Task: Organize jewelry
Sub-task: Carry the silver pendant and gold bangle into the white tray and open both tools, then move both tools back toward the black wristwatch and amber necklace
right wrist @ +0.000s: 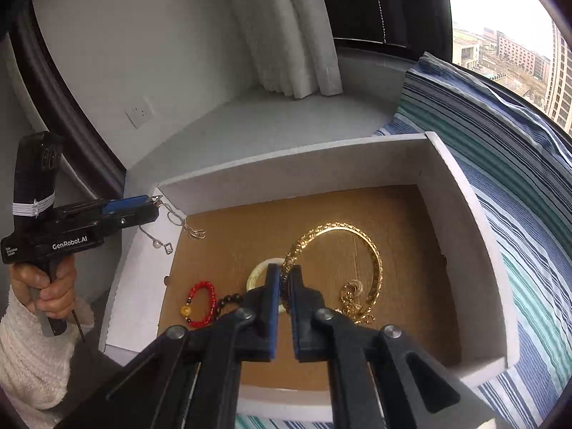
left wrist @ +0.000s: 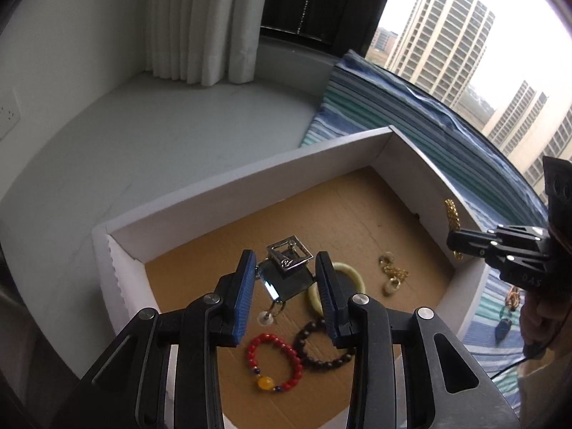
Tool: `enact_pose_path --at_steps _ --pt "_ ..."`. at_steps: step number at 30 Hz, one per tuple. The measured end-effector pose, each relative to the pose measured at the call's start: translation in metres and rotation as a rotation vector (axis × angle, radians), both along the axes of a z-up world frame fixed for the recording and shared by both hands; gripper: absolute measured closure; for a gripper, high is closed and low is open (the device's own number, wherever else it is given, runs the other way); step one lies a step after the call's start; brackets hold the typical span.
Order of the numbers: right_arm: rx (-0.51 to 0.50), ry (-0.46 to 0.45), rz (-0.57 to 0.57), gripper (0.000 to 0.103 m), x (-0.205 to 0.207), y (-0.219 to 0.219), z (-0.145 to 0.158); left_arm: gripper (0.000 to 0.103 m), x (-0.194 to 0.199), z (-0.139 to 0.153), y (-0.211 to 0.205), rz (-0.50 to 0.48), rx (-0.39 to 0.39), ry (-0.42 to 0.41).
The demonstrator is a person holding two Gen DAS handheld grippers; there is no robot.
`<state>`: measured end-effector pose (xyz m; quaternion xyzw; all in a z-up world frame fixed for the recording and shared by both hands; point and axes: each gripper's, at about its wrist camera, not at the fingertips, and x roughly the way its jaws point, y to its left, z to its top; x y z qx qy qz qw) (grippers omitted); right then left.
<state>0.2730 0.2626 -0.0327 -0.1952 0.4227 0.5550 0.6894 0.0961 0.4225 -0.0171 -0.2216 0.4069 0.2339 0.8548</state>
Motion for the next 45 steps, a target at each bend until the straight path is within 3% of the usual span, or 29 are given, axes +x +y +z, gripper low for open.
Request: enact_pose_path --at_steps 8,11,12,13,14,15,17,22,23,25,30,35,38,45 --pt "-0.228 -0.002 -0.105 0.097 0.029 0.095 -0.071 0.069 0.024 -0.055 0.026 0.112 0.013 0.137" --pt "-0.270 -0.004 -0.122 0.093 0.032 0.106 -0.086 0.067 0.028 -0.068 0.032 0.136 0.011 0.169" --pt "-0.273 0.014 -0.127 0.086 0.033 0.107 -0.088 0.065 0.027 -0.070 0.033 0.143 0.005 0.175" --pt "-0.256 0.038 -0.131 0.070 0.033 0.105 -0.086 0.057 0.026 -0.070 0.033 0.146 -0.002 0.174" --pt "-0.230 0.052 -0.143 0.067 0.031 0.101 -0.082 0.045 0.023 -0.068 0.033 0.149 -0.004 0.168" --pt "-0.201 0.055 -0.153 0.066 0.029 0.095 -0.075 0.041 0.020 -0.065 0.032 0.155 0.004 0.157" --pt "-0.147 0.059 -0.166 0.066 0.025 0.079 -0.060 0.032 0.013 -0.054 0.025 0.158 0.034 0.134" --pt "-0.003 0.023 -0.209 0.062 -0.001 0.023 -0.016 0.025 -0.011 -0.017 -0.007 0.119 0.043 0.048" --pt "0.023 0.027 -0.215 0.060 -0.008 0.010 -0.008 0.020 -0.017 -0.009 -0.018 0.107 0.053 0.027" --pt "0.060 0.018 -0.227 0.043 -0.019 -0.016 0.004 0.015 -0.026 0.005 -0.041 0.078 0.083 -0.011" --pt "0.095 -0.048 -0.268 0.041 -0.058 -0.104 0.020 0.012 -0.039 0.023 -0.113 -0.036 0.108 -0.071" --pt "0.053 -0.178 -0.370 0.038 -0.084 -0.190 0.015 0.009 -0.043 0.026 -0.187 -0.144 0.112 -0.112" --pt "0.025 -0.235 -0.443 0.031 -0.096 -0.237 0.005 0.007 -0.042 0.020 -0.228 -0.208 0.096 -0.124" --pt "-0.037 -0.234 -0.616 0.027 -0.109 -0.321 -0.033 0.007 -0.029 -0.021 -0.306 -0.335 0.015 -0.081"
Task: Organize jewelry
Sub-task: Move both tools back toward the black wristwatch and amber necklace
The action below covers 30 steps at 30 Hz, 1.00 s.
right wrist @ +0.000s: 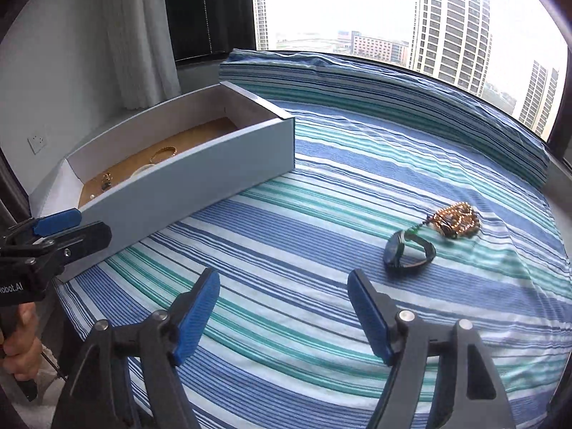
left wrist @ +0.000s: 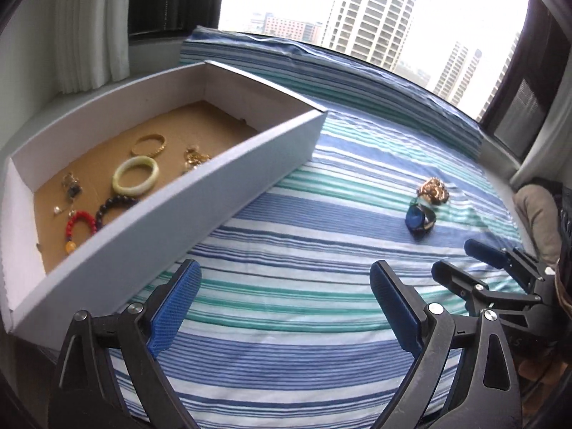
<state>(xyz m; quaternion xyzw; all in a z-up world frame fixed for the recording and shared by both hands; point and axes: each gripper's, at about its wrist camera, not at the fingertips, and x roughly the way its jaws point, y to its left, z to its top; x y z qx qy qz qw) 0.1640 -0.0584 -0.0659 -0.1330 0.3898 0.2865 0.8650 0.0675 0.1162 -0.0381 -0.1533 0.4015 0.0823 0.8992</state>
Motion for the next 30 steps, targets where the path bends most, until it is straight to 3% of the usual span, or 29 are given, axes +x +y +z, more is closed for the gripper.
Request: enact_pose_path --at_steps 9,26,30 --pt "-0.017 0.042 -0.167 0.026 -0.022 -0.079 -0.032 0.007 0.003 -0.027 -0.051 -0.118 -0.019 0.063" --pt "-0.001 0.046 -0.221 0.025 -0.032 -0.103 -0.041 0.007 0.006 -0.047 -0.062 -0.177 -0.035 0.125" --pt "0.007 0.086 -0.271 0.025 -0.029 -0.122 -0.054 0.007 0.012 -0.052 -0.066 -0.207 -0.033 0.143"
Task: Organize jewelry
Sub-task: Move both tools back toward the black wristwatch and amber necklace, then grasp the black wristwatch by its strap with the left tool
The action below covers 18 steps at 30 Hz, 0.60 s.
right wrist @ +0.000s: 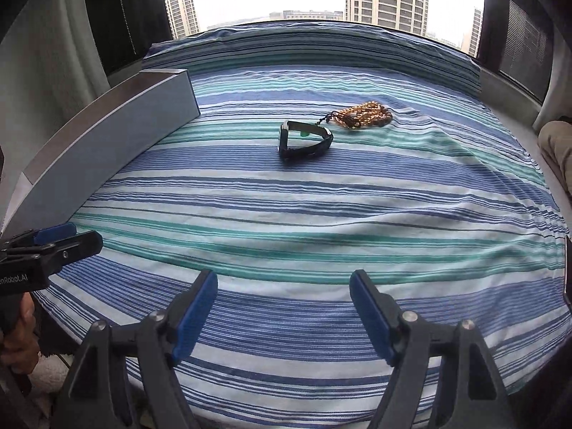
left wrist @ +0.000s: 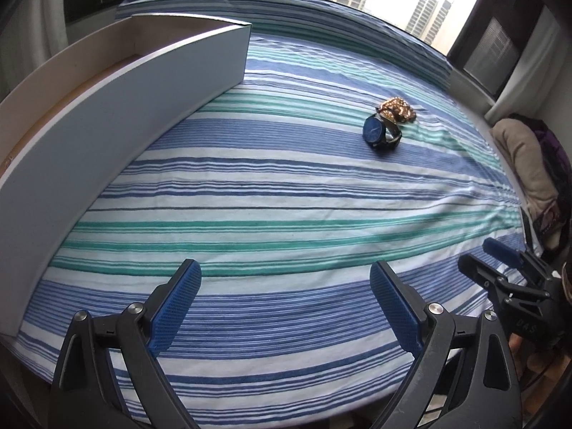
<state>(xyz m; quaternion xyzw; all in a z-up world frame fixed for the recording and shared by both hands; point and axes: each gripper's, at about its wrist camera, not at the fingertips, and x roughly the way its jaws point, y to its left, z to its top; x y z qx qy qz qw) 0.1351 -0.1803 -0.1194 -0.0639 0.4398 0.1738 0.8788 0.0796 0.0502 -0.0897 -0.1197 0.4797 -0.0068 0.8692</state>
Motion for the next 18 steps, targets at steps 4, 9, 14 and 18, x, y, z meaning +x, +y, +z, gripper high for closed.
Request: enact_pose_path --at_steps 4,9,14,18 --pt "0.006 0.037 -0.048 0.025 0.003 -0.017 -0.012 0.007 0.016 -0.002 -0.013 -0.061 -0.014 0.009" --pt "0.018 0.048 -0.064 0.025 0.005 -0.025 -0.016 0.007 0.052 0.006 -0.037 -0.156 -0.023 -0.024" --pt "0.035 0.050 -0.060 0.025 0.004 -0.029 -0.015 0.007 0.109 0.011 -0.063 -0.285 0.026 -0.066" --pt "0.043 0.063 -0.069 0.025 0.002 -0.036 -0.017 0.007 0.147 -0.005 -0.092 -0.467 0.096 -0.030"
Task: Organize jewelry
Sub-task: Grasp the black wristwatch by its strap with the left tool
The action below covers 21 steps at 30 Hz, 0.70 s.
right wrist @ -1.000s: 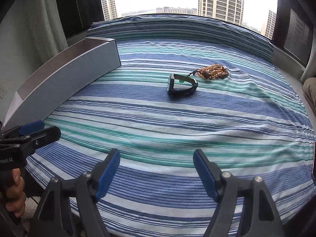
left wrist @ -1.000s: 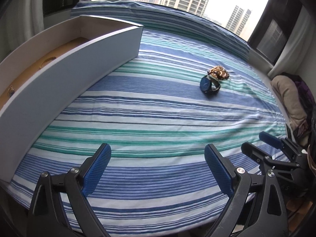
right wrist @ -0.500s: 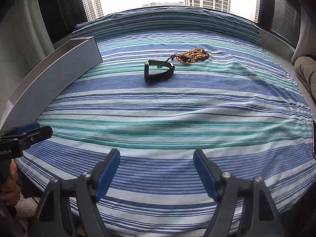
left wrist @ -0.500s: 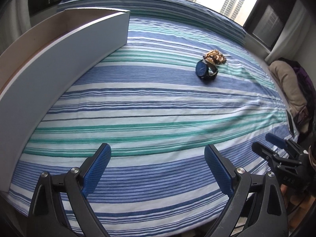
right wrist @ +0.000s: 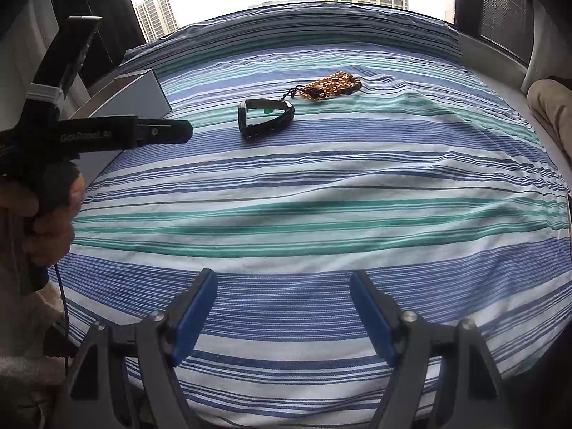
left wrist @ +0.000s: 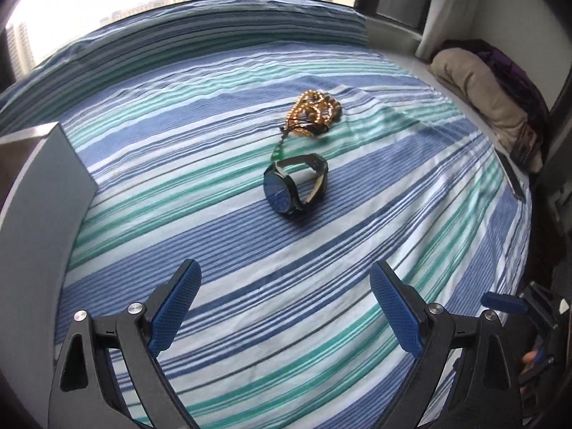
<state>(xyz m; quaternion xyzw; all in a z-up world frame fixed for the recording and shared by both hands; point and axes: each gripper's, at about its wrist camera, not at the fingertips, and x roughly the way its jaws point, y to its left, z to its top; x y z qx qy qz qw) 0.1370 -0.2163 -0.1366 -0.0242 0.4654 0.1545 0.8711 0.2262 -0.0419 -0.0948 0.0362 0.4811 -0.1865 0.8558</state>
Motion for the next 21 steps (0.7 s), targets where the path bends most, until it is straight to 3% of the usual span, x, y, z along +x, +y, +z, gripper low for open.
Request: enact_pose_path --at_steps 2,7,17,18,20,21 --pt "0.005 0.008 -0.009 0.025 -0.002 -0.004 -0.002 0.007 0.016 -0.008 -0.011 -0.068 0.046 0.014" --pt "0.017 0.026 -0.024 0.025 -0.003 -0.012 -0.007 0.007 0.050 -0.021 -0.026 -0.111 0.147 0.003" --pt "0.027 0.045 -0.037 0.025 0.004 -0.019 -0.010 0.009 0.081 -0.041 -0.046 -0.150 0.148 -0.008" --pt "0.027 0.046 -0.041 0.025 0.004 -0.020 -0.010 0.016 0.080 -0.042 -0.049 -0.165 0.146 -0.007" --pt "0.028 0.052 -0.047 0.025 0.008 -0.022 -0.011 0.041 0.080 -0.044 -0.052 -0.187 0.132 0.009" --pt "0.029 0.056 -0.050 0.025 0.010 -0.023 -0.012 0.044 0.080 -0.042 -0.052 -0.180 0.122 0.010"
